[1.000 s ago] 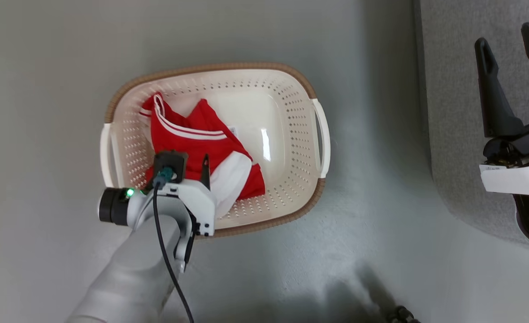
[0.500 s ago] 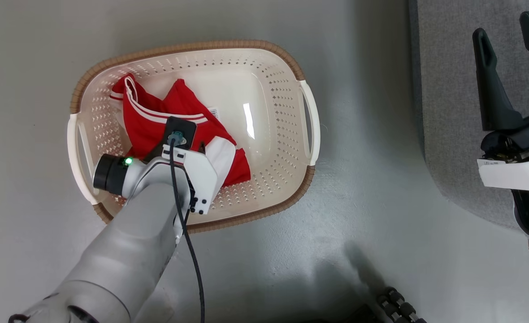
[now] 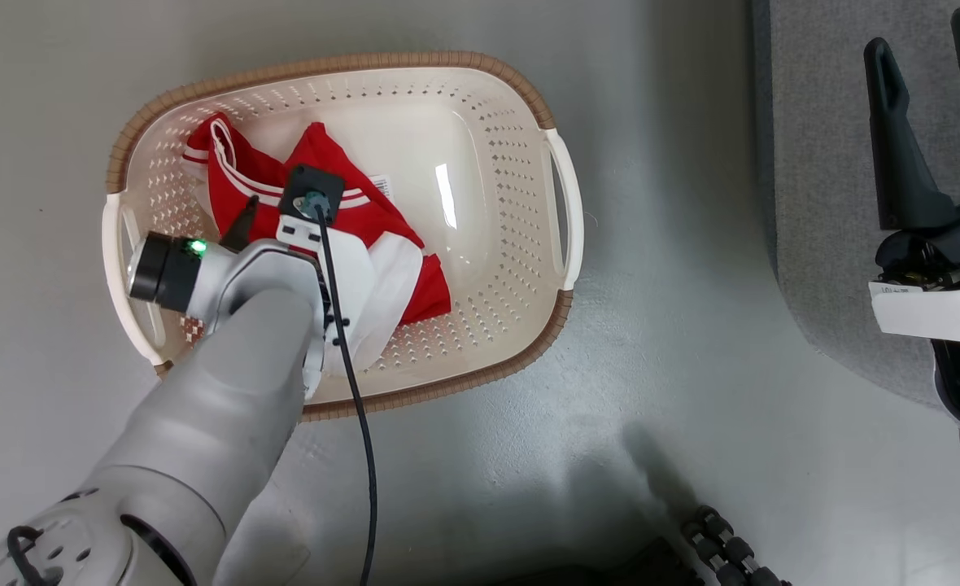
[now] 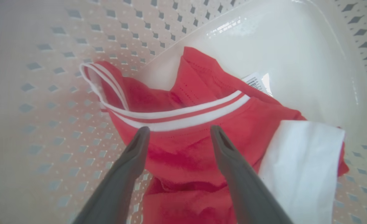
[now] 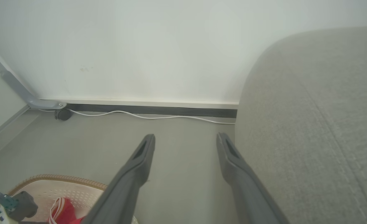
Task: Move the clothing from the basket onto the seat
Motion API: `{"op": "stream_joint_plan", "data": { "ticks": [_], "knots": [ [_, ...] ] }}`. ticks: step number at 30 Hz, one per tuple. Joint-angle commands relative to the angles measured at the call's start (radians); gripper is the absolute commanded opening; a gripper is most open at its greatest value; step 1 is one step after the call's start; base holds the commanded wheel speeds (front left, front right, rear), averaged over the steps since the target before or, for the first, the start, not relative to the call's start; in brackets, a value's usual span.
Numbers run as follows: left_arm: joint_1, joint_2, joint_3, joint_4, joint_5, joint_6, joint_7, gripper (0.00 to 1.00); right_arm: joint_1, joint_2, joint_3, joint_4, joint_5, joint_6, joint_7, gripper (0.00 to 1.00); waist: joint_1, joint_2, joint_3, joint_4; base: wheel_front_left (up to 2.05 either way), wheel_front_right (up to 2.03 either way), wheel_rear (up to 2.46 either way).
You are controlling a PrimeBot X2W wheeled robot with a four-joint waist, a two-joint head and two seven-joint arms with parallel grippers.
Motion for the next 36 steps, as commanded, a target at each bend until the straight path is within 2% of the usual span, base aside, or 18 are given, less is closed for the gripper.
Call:
{"op": "stream_joint_plan", "data": {
  "ticks": [1,9,20,21,22,23,24,25,26,31,36],
  "knots": [
    [-0.014,0.006,0.004,0.004,0.008,0.017,0.001,1.0,0.03,-0.012,0.006,-0.028,0.009,0.003,-0.006,1.0,0.0,0.0,0.008,-0.001,0.0,0.0,0.0],
    [-0.065,0.006,-0.018,0.035,0.006,0.06,0.02,1.0,0.025,-0.015,-0.005,-0.045,0.013,0.003,-0.006,1.0,0.0,0.0,0.053,-0.008,0.0,0.0,0.0],
    [-0.115,0.006,-0.058,0.065,0.021,0.053,0.043,1.0,0.012,-0.01,-0.015,-0.072,0.017,0.003,-0.006,1.0,0.0,0.0,0.108,-0.02,0.0,0.0,0.0],
    [-0.116,0.006,-0.063,0.067,0.022,0.049,0.049,0.89,0.013,-0.01,-0.018,-0.074,0.018,0.003,-0.006,1.0,0.0,0.0,0.11,-0.02,0.0,0.0,0.0],
    [-0.118,0.006,-0.067,0.068,0.024,0.046,0.055,0.72,0.014,-0.011,-0.02,-0.075,0.018,0.003,-0.006,1.0,0.0,0.0,0.111,-0.02,0.0,0.0,0.0],
    [-0.119,0.006,-0.075,0.069,0.028,0.043,0.062,0.49,0.015,-0.011,-0.022,-0.077,0.019,0.003,-0.006,1.0,0.0,0.0,0.113,-0.02,0.0,0.0,0.0],
    [-0.119,0.006,-0.075,0.069,0.028,0.043,0.062,0.49,0.015,-0.011,-0.022,-0.077,0.019,0.003,-0.006,1.0,0.0,0.0,0.113,-0.02,0.0,0.0,0.0],
    [-0.121,0.006,-0.084,0.071,0.033,0.037,0.076,0.14,0.017,-0.013,-0.026,-0.079,0.02,0.003,-0.006,1.0,0.0,0.0,0.114,-0.021,0.0,0.0,0.0],
    [-0.122,0.006,-0.089,0.072,0.036,0.034,0.085,0.0,0.018,-0.013,-0.028,-0.079,0.021,0.003,-0.006,1.0,0.0,0.0,0.115,-0.021,0.0,0.0,0.0],
    [-0.126,0.006,-0.099,0.075,0.037,0.016,0.117,0.0,0.017,-0.016,-0.039,-0.077,0.026,0.003,-0.006,1.0,0.0,0.0,0.117,-0.022,0.0,0.0,0.0],
    [-0.124,0.006,-0.093,0.076,0.021,0.001,0.085,0.0,0.001,-0.009,-0.048,-0.071,0.026,0.003,-0.006,1.0,0.0,0.0,0.111,-0.027,0.0,0.0,0.0]
  ]
}}
